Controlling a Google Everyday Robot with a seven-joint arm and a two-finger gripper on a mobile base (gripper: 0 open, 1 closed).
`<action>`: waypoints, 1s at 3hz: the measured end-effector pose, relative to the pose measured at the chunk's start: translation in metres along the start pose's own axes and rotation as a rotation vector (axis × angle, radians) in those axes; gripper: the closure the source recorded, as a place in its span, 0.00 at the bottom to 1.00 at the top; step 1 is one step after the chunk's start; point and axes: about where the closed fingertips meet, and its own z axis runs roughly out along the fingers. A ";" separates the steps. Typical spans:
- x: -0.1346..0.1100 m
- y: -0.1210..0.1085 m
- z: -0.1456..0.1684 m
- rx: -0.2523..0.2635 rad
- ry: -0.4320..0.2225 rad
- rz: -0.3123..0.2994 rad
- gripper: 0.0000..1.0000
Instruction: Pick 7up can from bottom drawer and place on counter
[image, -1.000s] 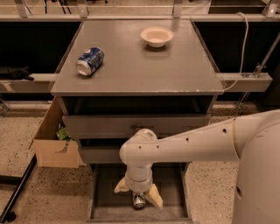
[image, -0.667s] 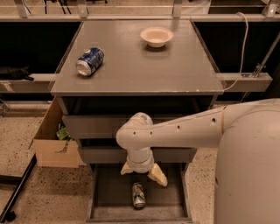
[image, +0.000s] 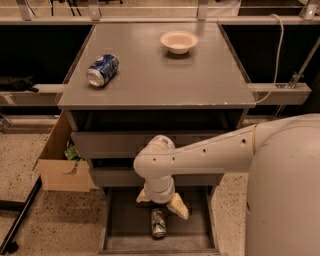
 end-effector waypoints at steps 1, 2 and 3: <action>0.012 -0.012 0.029 0.039 -0.055 0.082 0.00; 0.012 -0.017 0.093 0.043 -0.166 0.124 0.00; 0.005 -0.016 0.114 0.031 -0.204 0.130 0.00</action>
Offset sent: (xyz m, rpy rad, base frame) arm 0.0014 0.0078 -0.1696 0.1400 0.2425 -0.2072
